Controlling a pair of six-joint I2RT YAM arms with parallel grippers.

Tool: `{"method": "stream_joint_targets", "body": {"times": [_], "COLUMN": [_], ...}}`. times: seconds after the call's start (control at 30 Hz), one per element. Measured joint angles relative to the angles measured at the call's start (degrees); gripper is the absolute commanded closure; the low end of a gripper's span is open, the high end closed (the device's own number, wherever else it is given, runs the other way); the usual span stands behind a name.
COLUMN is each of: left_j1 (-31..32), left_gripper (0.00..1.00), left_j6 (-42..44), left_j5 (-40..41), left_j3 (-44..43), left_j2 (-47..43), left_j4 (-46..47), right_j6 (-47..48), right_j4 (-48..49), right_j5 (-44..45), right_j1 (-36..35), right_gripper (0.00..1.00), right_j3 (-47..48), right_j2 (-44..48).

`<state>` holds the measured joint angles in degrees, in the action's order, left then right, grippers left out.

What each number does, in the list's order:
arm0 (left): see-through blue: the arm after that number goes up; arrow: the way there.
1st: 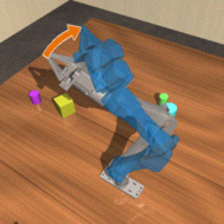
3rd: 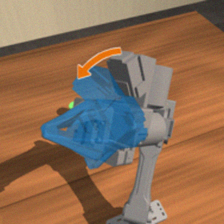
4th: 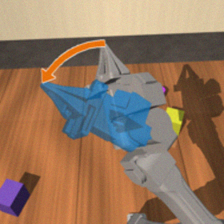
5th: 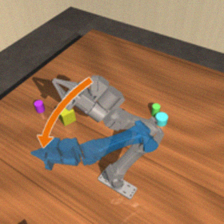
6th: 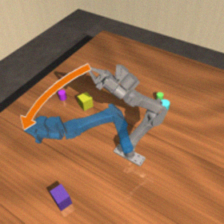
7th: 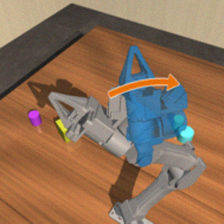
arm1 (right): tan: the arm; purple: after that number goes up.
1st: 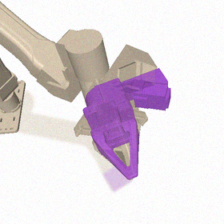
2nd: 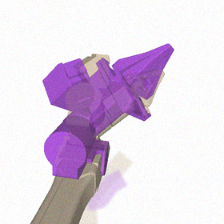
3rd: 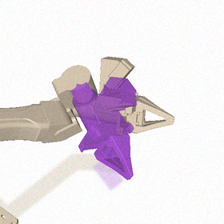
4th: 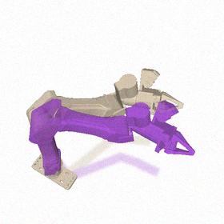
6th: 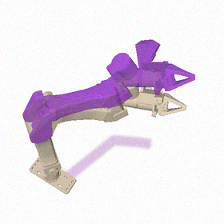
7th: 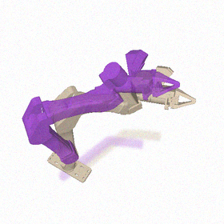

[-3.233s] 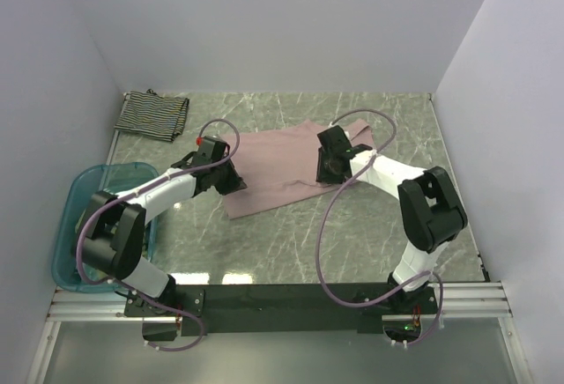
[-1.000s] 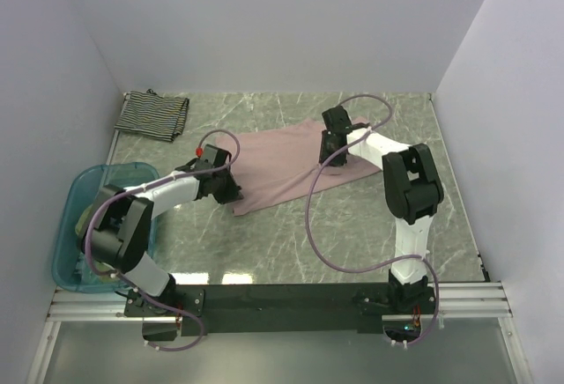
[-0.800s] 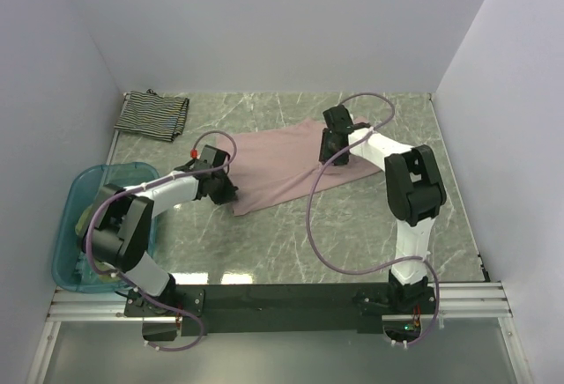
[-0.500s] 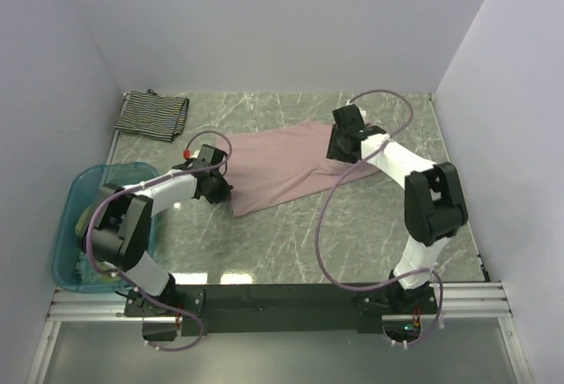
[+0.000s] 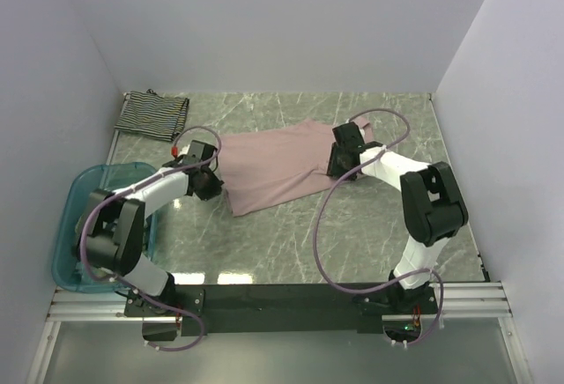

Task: Fold and stack the tank tops
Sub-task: Fold the tank top

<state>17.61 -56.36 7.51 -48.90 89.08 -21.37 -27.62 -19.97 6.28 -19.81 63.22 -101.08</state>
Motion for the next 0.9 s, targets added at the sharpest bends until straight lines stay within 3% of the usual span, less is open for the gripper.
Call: {"method": "stream_joint_targets", "body": {"times": [0.17, 0.37, 0.6, 0.9], "left_j1": [3.9, 9.0, 8.0, 2.9], "left_gripper": [0.88, 0.89, 0.88, 0.89], "left_j6": [2.5, 2.4, 0.1, -4.4], "left_j5": [-0.4, -4.2, -4.2, -5.9], "left_j3": [-4.7, -6.7, -3.0, -0.6], "left_j2": [-4.2, -0.8, 4.6, 5.4], "left_j4": [-0.2, 4.7, 4.8, 6.4], "right_j6": [-0.4, -1.1, -1.4, -3.7], "right_j4": [1.0, 1.5, 1.4, -1.2], "right_j5": [-2.9, -4.4, -6.3, -9.5], "right_j1": [1.8, 5.0, 7.2, 11.7], "right_gripper": [0.53, 0.53, 0.55, 0.56], "right_j3": [0.0, 0.0, -0.4, 0.3], "right_j2": [-2.3, -2.6, -2.6, -2.7]}}
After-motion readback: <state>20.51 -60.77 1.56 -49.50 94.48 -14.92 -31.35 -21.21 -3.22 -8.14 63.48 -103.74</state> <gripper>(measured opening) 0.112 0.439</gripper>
